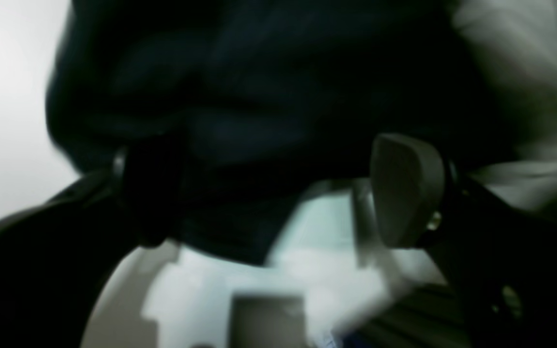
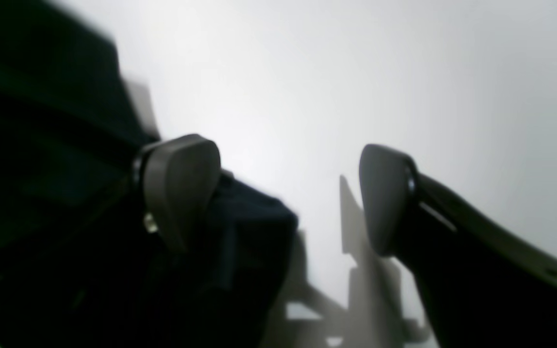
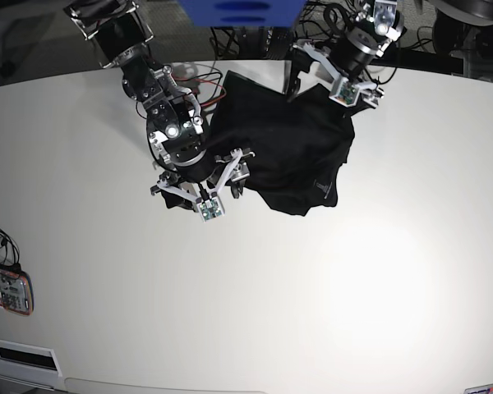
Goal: Fold the T-shirt properly
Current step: 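Lower the bundle with both grippers onto the table and release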
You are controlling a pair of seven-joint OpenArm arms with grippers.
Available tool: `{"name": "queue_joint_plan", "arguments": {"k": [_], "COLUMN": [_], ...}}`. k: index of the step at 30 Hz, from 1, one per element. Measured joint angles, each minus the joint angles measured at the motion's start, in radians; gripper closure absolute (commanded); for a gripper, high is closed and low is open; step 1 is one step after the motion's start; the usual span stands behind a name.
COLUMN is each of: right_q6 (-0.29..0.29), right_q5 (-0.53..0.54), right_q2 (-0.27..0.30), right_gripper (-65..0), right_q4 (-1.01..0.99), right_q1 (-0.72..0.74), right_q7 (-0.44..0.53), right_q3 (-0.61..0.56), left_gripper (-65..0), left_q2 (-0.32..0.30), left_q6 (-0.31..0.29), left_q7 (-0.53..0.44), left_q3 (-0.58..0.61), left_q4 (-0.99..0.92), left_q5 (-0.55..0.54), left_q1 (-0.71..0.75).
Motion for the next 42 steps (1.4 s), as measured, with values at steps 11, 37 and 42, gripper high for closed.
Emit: {"name": "queue_joint_plan", "arguments": {"k": [11,37,42], "right_q6": [0.000,0.003,-0.003], "right_q5": [0.001,0.001,0.000], "right_q2": [0.000,0.042,0.043], "right_gripper": [-46.6,-46.6,-46.6], "right_q4": [0.028,0.157,0.141], "right_q1": [-0.012,-0.095,-0.093], "right_q7": [-0.015,-0.011,-0.015], "right_q3": [-0.002,-0.006,-0.008], "left_gripper": [-58.0,-58.0,-58.0], "left_q2": [-0.034,-0.066,-0.076], "left_q6": [-0.011,-0.017,-0.026], "left_q7": [-0.025,0.049,0.005], "left_q3": [-0.003,0.000,-0.001], "left_q4": [-0.090,-0.233,-0.415], "left_q5": [-0.007,0.359,0.373], "left_q1": [-0.133,-0.515,-0.668]}}
